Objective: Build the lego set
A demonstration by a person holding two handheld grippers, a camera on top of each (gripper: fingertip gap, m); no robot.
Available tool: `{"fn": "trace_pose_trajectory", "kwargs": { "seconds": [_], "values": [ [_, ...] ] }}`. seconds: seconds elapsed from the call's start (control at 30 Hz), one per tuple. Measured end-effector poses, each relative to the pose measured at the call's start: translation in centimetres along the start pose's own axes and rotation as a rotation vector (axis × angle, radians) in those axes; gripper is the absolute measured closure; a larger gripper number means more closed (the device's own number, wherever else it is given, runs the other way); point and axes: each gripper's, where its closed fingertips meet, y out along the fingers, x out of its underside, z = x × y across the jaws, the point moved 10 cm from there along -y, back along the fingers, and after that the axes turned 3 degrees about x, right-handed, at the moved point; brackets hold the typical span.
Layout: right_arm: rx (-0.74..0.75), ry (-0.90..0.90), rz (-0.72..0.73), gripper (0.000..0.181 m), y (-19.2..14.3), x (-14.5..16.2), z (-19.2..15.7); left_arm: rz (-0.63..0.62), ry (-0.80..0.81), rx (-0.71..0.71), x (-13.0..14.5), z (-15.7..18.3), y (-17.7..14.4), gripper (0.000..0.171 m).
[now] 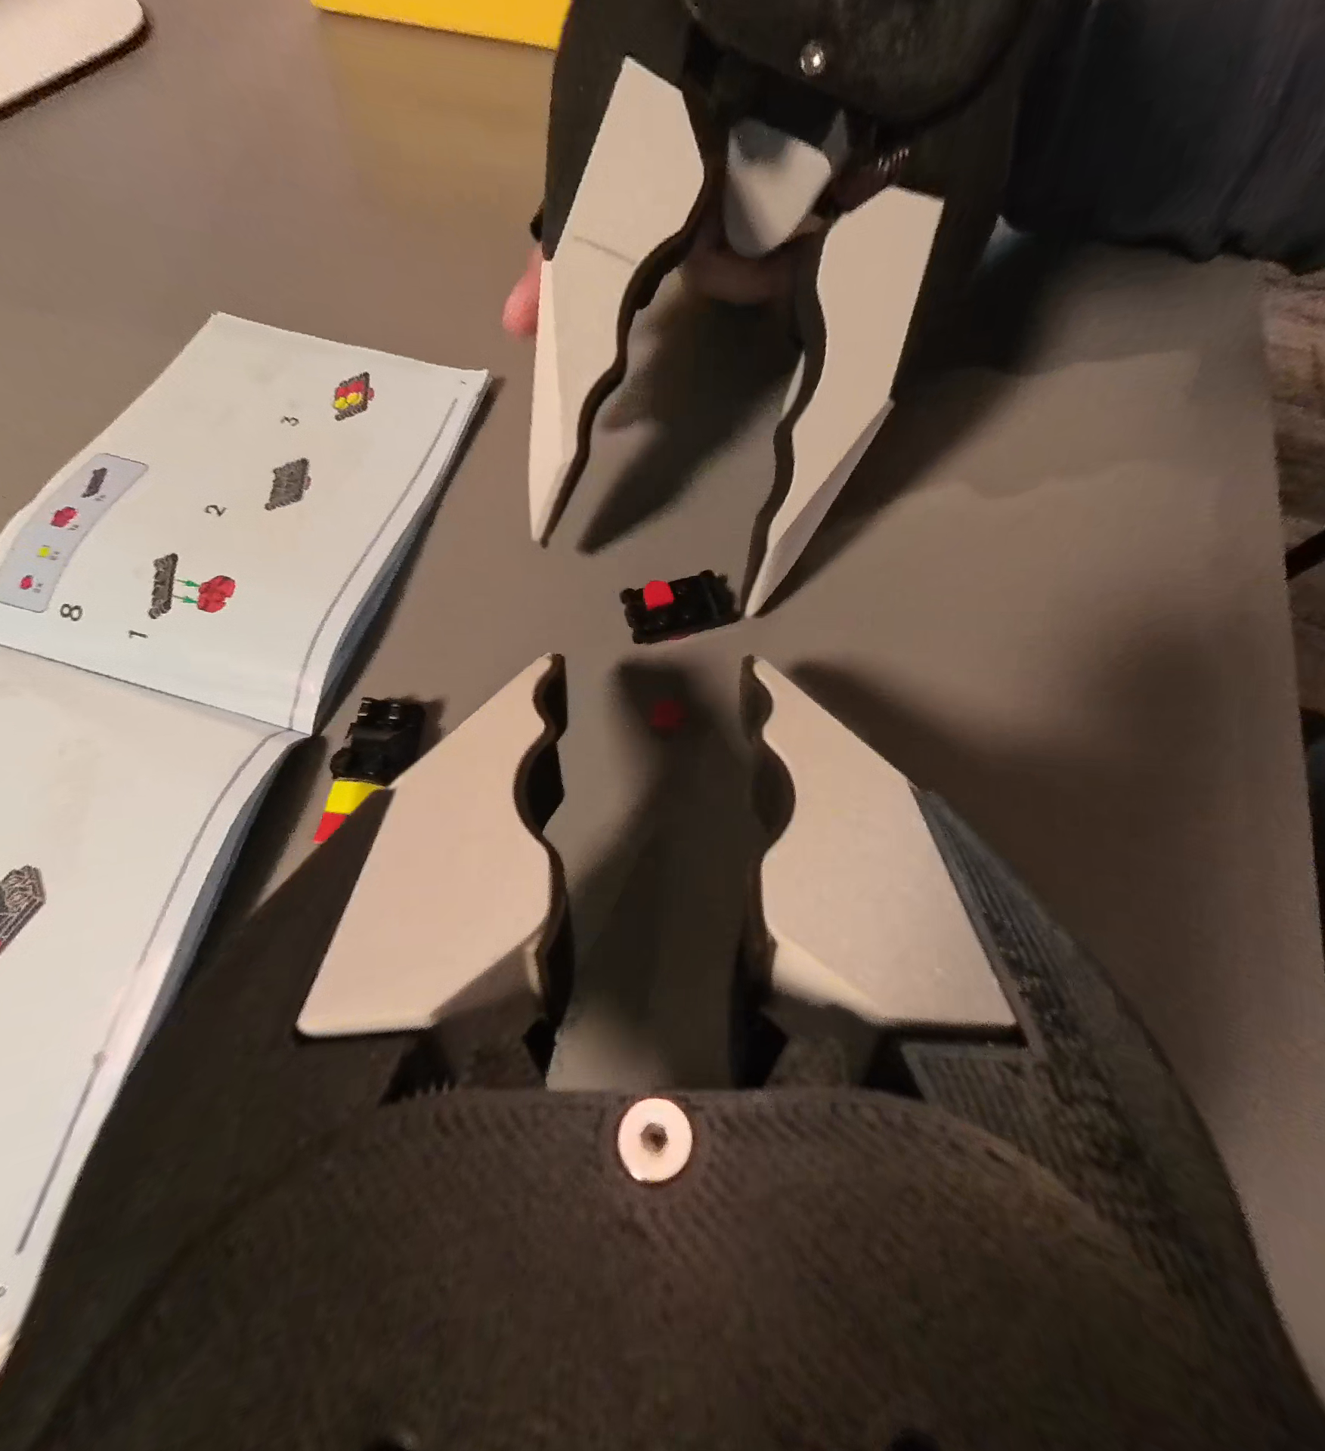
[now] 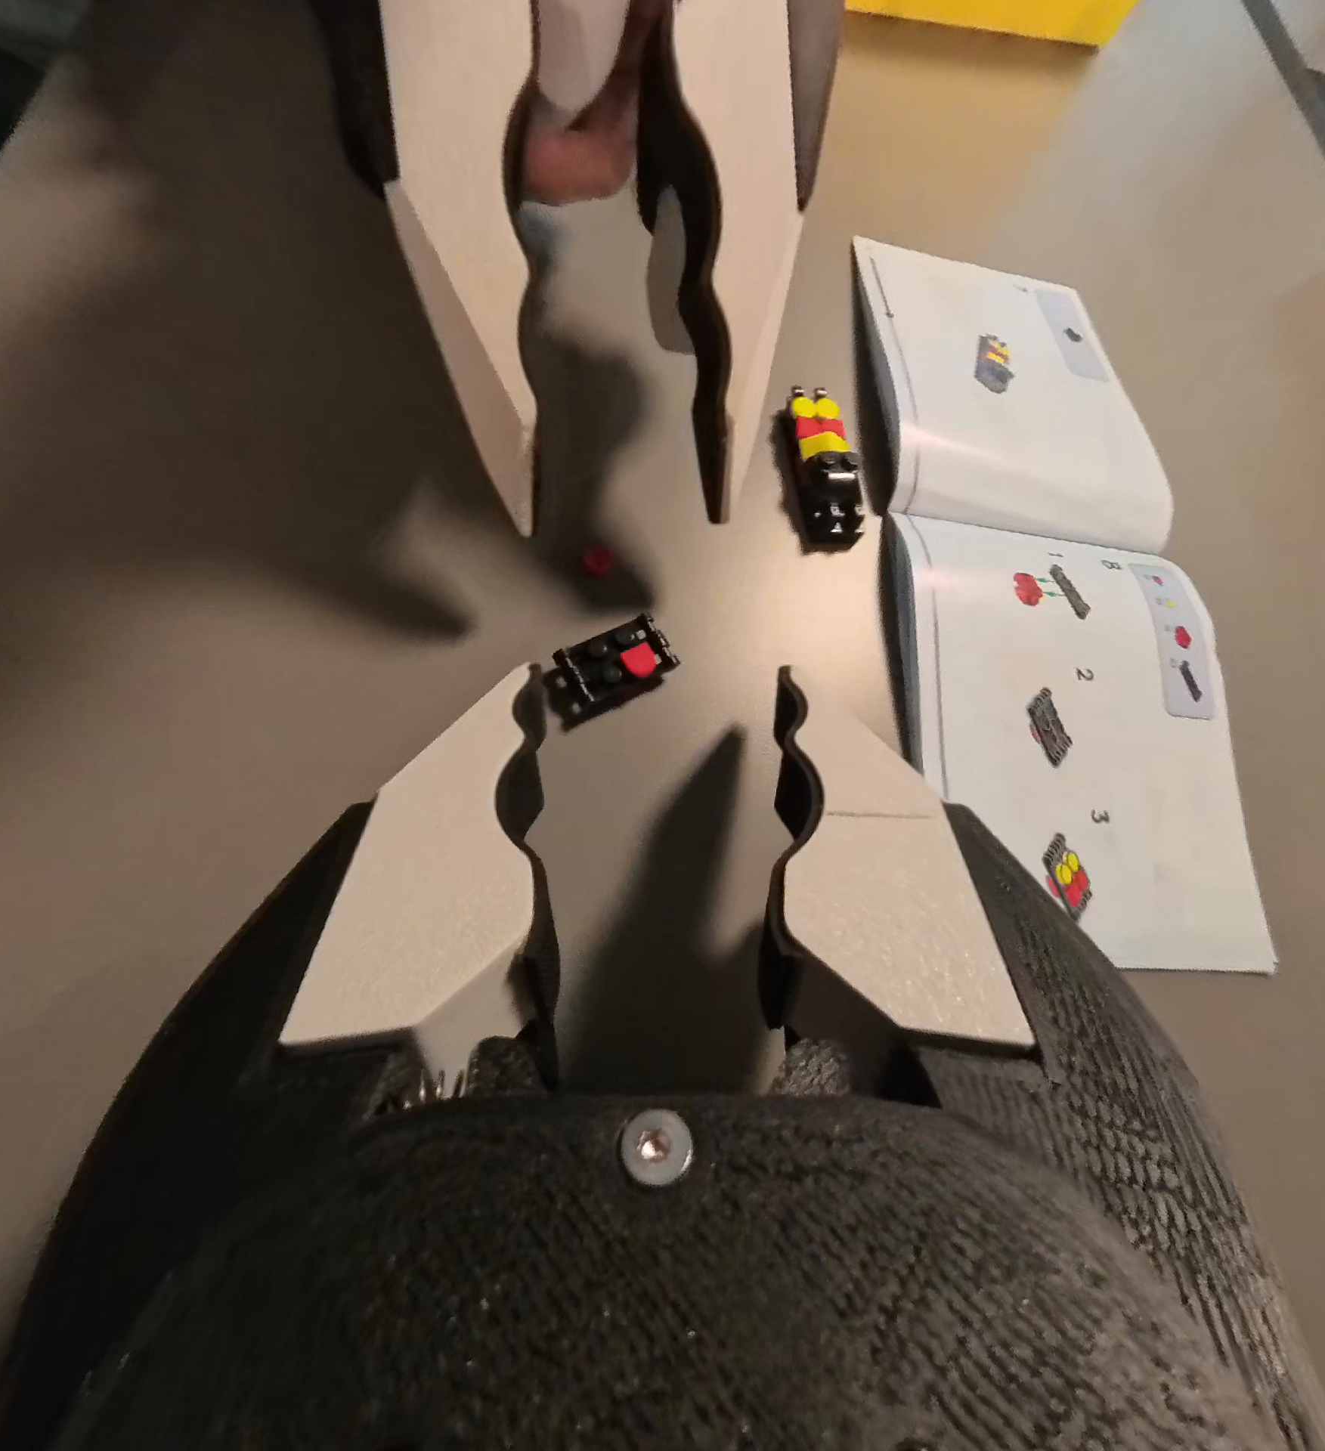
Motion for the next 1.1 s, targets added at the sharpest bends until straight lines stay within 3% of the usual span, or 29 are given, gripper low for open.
{"fn": "trace_pose_trajectory", "kwargs": {
  "seconds": [0.23, 0.43, 0.53, 0.6, 0.7, 0.9, 1.1],
  "values": [
    [0.134, 0.075, -0.035, 0.131, 0.0, 0.2, 0.6, 0.01, 0.013, -0.038, 0.2, -0.4, -0.3, 0.128],
    [0.079, 0.257, -0.035, 0.138, 0.5, -0.4, 0.4, 0.033, 0.012, -0.092, 0.0, -0.7, -0.7, 0.131],
    [0.141, 0.257, -0.087, 0.153, 1.1, -0.5, 0.1, 0.061, -0.016, -0.105, -0.1, -0.8, -0.9, 0.134],
    [0.148, 0.229, -0.09, 0.165, 1.1, -0.6, -0.1, 0.086, -0.047, -0.111, -0.2, -1.0, -1.0, 0.136],
    [0.183, 0.111, -0.048, 0.166, 1.0, -0.9, -0.4, 0.118, -0.123, -0.093, -0.2, -1.2, -1.0, 0.139],
    [0.274, -0.27, 0.129, 0.167, 0.6, -1.3, -1.8, 0.214, -0.352, 0.116, -0.2, -1.4, -0.9, 0.142],
    [0.282, -0.332, 0.234, 0.167, 0.1, -1.9, -2.2, 0.227, -0.433, 0.164, 0.1, -1.8, -0.9, 0.149]
  ]
}}
